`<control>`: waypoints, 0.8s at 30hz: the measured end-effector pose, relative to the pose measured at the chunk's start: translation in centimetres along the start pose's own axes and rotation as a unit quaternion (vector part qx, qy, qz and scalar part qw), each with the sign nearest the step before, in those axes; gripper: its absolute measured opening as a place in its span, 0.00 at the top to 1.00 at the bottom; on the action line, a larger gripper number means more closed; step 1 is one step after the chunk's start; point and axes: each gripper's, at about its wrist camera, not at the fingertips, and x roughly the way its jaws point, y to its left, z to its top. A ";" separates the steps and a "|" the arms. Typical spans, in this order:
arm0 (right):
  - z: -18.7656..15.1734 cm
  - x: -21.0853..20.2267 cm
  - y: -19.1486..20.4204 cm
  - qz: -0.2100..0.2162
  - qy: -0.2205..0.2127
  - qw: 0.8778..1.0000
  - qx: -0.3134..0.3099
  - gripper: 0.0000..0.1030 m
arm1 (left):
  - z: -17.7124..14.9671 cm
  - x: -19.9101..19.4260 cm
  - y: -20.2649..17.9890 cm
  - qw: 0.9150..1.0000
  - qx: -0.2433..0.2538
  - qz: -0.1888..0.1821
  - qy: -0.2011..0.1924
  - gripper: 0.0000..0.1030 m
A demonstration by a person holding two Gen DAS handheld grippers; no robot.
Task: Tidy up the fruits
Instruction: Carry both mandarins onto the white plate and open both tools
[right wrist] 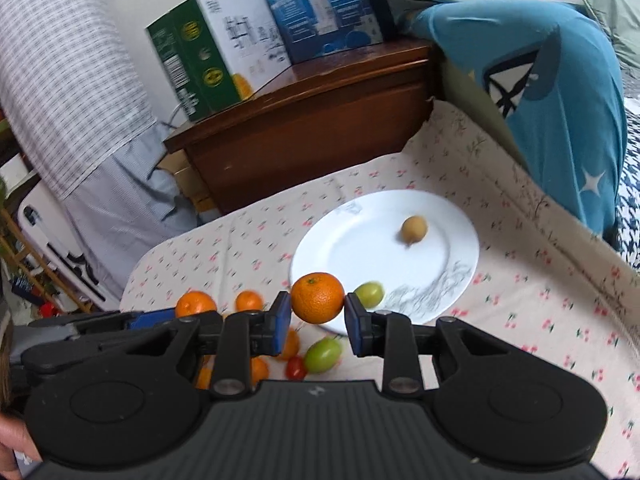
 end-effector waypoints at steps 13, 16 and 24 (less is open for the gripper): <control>2.3 3.5 -3.2 -0.024 0.022 0.998 0.059 0.72 | 2.6 5.0 -0.8 1.000 0.009 -0.020 0.021 0.71; 2.4 4.4 -3.6 -0.031 0.030 0.997 0.066 0.72 | 2.9 6.3 -0.9 0.999 0.011 -0.019 0.029 0.71; 2.6 6.6 -4.5 -0.058 0.050 0.994 0.079 0.72 | 3.3 9.1 -1.8 0.998 0.026 -0.014 0.059 0.71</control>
